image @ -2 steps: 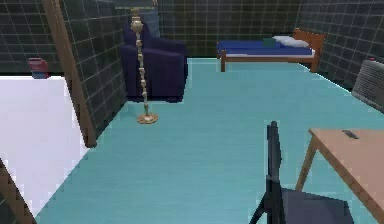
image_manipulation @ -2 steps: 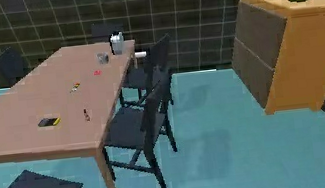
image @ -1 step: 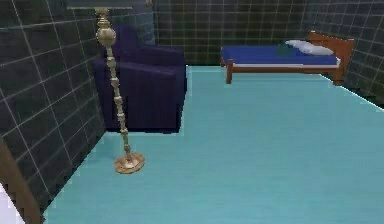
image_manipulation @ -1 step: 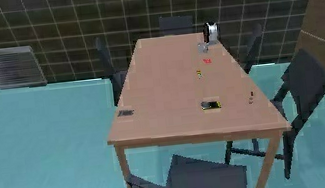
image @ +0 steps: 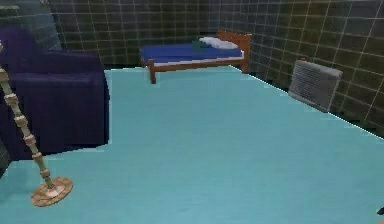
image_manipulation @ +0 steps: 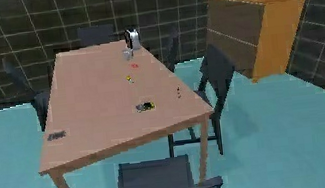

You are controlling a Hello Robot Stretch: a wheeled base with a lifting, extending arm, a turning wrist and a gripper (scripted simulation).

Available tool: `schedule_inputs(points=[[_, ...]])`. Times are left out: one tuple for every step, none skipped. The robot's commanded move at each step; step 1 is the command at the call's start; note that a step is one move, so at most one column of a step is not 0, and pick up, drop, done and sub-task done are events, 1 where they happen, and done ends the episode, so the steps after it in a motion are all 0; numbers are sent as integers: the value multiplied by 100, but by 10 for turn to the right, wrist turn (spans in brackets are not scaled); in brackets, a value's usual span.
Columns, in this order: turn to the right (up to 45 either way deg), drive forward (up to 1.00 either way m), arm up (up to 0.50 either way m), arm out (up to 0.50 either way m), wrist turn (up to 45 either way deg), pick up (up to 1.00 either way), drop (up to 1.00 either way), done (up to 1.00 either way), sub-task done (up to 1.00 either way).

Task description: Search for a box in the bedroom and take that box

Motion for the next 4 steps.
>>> schedule_inputs(points=[[0,100,0,0,0,0,0,0,0],[0,100,0,0,0,0,0,0,0],[0,100,0,0,0,0,0,0,0],[30,0,0,0,0,0,0,0,0]])
